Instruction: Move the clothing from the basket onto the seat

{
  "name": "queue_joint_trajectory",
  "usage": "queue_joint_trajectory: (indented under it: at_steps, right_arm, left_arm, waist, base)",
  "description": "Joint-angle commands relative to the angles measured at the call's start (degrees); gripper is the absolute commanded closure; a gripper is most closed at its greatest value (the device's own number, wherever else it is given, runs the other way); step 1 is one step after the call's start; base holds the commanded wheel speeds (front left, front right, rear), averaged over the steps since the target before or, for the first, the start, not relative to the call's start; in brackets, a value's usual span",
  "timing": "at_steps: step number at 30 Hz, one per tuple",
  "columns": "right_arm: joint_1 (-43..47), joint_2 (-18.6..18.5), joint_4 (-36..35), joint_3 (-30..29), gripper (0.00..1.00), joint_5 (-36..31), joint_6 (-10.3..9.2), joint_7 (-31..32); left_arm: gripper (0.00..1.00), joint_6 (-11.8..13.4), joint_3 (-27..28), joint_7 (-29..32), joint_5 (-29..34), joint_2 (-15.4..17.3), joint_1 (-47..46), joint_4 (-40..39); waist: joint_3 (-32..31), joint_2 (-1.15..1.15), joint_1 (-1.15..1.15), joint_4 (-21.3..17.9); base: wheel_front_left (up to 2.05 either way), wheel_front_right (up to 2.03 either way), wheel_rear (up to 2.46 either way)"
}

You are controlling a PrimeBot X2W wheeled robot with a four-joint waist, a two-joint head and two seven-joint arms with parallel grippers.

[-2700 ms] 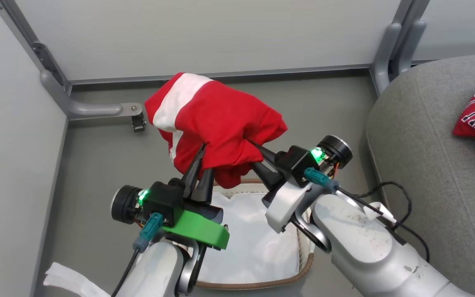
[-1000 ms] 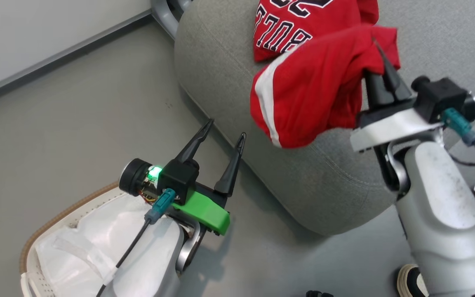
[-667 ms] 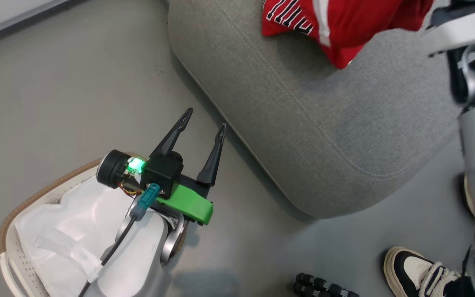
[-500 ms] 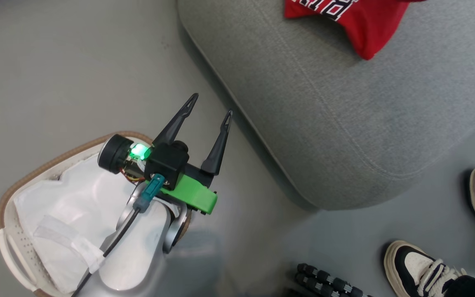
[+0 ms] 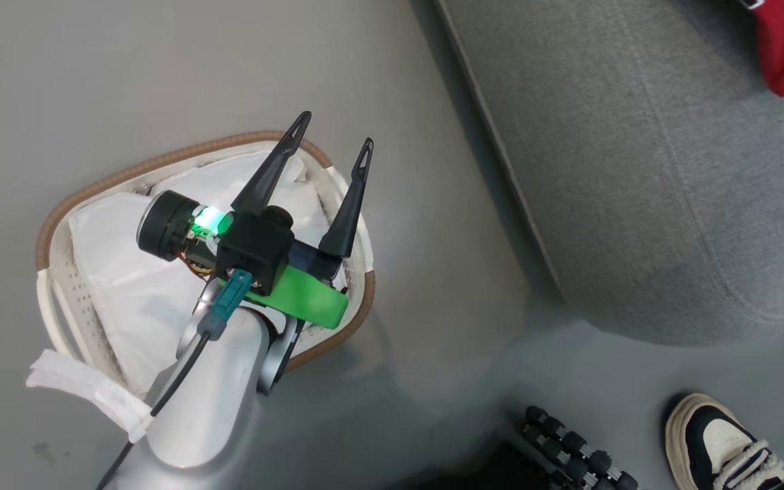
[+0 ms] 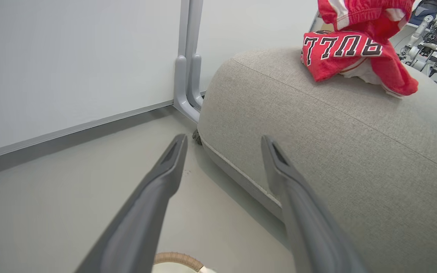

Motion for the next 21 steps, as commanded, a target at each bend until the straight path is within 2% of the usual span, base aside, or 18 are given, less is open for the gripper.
queue_joint_trajectory:
  at_steps: [1, 6, 7, 8, 9, 10, 11, 17, 21]
  right_arm:
    - [2.0, 0.7, 1.5, -1.0, 1.0, -0.5, -0.08, 0.0]
    - [7.6, 3.5, 3.5, -4.6, 1.0, -1.9, -0.08, 0.0]
    - [8.9, 4.2, 3.5, -4.9, 0.73, -1.8, -0.07, 0.0]
    - [10.6, 5.1, 3.2, -5.4, 0.67, -1.7, -0.08, 0.0]
    - [11.9, 5.5, 2.6, -5.8, 0.56, -1.6, -0.08, 0.0]
    - [13.5, 6.0, 1.8, -6.1, 0.02, -1.6, -0.08, 0.0]
    - [14.5, 6.4, 1.2, -6.5, 0.0, -1.1, -0.08, 0.0]
    - [23.8, 8.4, -6.1, -5.5, 0.0, 1.3, -0.08, 0.0]
    - [30.0, 10.0, -12.0, -2.1, 0.0, 2.8, -0.08, 0.0]
  left_arm:
    - [0.0, 0.1, 0.3, 0.0, 0.4, 0.0, -1.2, -0.2]
    - [0.0, 0.3, 0.8, 0.0, 0.6, -0.4, -1.4, -1.2]
    - [0.0, 0.3, 0.9, 0.0, 0.6, -0.4, -1.2, -1.1]
    - [0.0, 0.4, 1.2, 0.0, 0.5, -0.5, -1.1, -1.1]
    - [0.0, 0.4, 1.6, 0.0, 0.5, -0.5, -1.1, -1.1]
    - [0.0, 0.5, 2.0, 0.0, 0.3, -0.6, -0.9, -1.2]
    - [0.0, 0.5, 2.4, 0.0, 0.2, -0.6, -0.8, -1.2]
    - [0.0, 1.0, 5.0, 0.0, -0.4, -0.9, 1.4, -1.3]
    - [0.0, 1.9, 7.9, 0.0, -0.9, -1.2, 3.4, -1.4]
  waist:
    - [4.0, 0.0, -0.01, 4.0]
    - [4.0, 0.0, -0.01, 4.1]
    - [3.8, 0.0, -0.01, 4.1]
    - [3.4, 0.0, -0.01, 3.9]
    - [3.0, 0.0, -0.01, 3.8]
    - [2.4, 0.0, -0.01, 3.7]
    - [1.9, 0.0, -0.01, 3.7]
    - [-3.0, 0.0, -0.01, 4.0]
    - [-7.3, 0.0, -0.01, 4.9]
  base:
    - [0.0, 0.0, 0.0]
    - [0.0, 0.0, 0.0]
    - [0.0, 0.0, 0.0]
    - [0.0, 0.0, 0.0]
    - [0.0, 0.0, 0.0]
    - [0.0, 0.0, 0.0]
    - [0.0, 0.0, 0.0]
    - [0.0, 0.0, 0.0]
    - [0.0, 0.0, 0.0]
